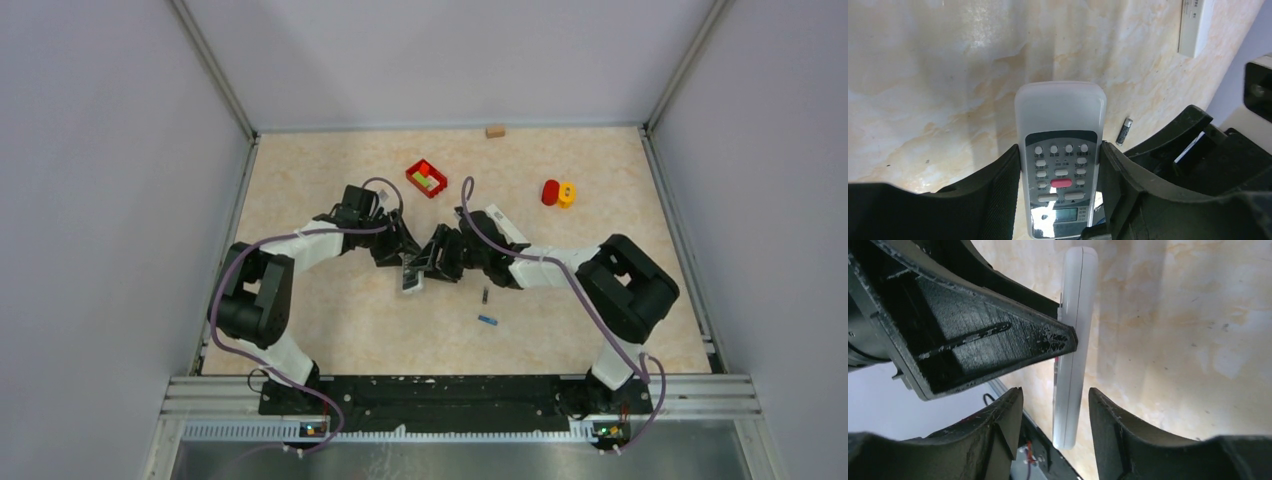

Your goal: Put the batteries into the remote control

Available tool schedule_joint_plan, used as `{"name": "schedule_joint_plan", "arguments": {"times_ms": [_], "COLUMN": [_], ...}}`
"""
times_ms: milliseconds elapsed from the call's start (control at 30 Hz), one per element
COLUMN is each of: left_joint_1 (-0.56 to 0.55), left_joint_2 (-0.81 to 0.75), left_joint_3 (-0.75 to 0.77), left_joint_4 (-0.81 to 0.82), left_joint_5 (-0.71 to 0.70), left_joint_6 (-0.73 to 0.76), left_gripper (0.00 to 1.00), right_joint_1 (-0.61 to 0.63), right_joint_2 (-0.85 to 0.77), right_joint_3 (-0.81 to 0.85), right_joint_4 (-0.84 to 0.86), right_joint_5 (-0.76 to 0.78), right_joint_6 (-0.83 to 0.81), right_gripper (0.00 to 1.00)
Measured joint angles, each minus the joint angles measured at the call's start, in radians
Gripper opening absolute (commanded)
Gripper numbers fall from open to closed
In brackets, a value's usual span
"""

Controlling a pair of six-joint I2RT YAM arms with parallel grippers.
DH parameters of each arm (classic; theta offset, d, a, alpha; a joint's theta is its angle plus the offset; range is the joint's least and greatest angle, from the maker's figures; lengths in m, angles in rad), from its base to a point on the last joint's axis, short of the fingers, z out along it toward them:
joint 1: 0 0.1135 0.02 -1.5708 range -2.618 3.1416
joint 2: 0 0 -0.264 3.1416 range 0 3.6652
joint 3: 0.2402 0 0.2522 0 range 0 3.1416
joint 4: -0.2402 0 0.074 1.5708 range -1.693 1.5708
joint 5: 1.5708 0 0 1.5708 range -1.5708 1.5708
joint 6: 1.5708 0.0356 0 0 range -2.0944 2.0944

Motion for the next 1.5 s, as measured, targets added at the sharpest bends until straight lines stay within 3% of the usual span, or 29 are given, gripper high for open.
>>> {"name": "schedule_joint_plan", "arguments": {"times_ms": [133, 300, 500, 767, 1100, 1233, 1500], "left_joint_1": [0.000, 0.003, 0.002, 0.001, -0.082, -0.143, -0.206], "left_joint_2": [-0.006, -0.042, -0.098, -0.177, -0.393, -0.429, -0.566], "left_joint_3": [-0.009, -0.021, -0.028, -0.036, -0.245, -0.257, -0.368], "left_joint_4": [0.020, 0.026, 0.046, 0.072, 0.329, 0.403, 0.561], "left_joint_5": [0.008, -0.002, -0.003, -0.082, -0.235, -0.219, -0.116], "left_joint_6": [-0.014, -0.017, -0.014, 0.030, 0.166, 0.283, 0.543], "left_gripper": [0.52, 0.73, 0.98, 0.99, 0.97, 0.91, 0.88], "right_joint_1": [0.002, 0.002, 0.005, -0.002, -0.136, -0.178, -0.229], "right_joint_2": [0.039, 0.047, 0.043, -0.010, -0.071, -0.078, -0.091], "right_joint_3": [0.000, 0.000, 0.000, 0.000, -0.050, -0.048, -0.006], "right_joint_4": [0.063, 0.076, 0.094, 0.055, -0.002, -0.030, -0.120], "right_joint_5": [-0.031, -0.037, -0.037, -0.028, -0.083, -0.116, -0.184], "right_joint_6": [0.074, 0.119, 0.138, 0.152, 0.255, 0.266, 0.282], "right_gripper": [0.34, 0.11, 0.03, 0.00, 0.00, 0.00, 0.00]}}
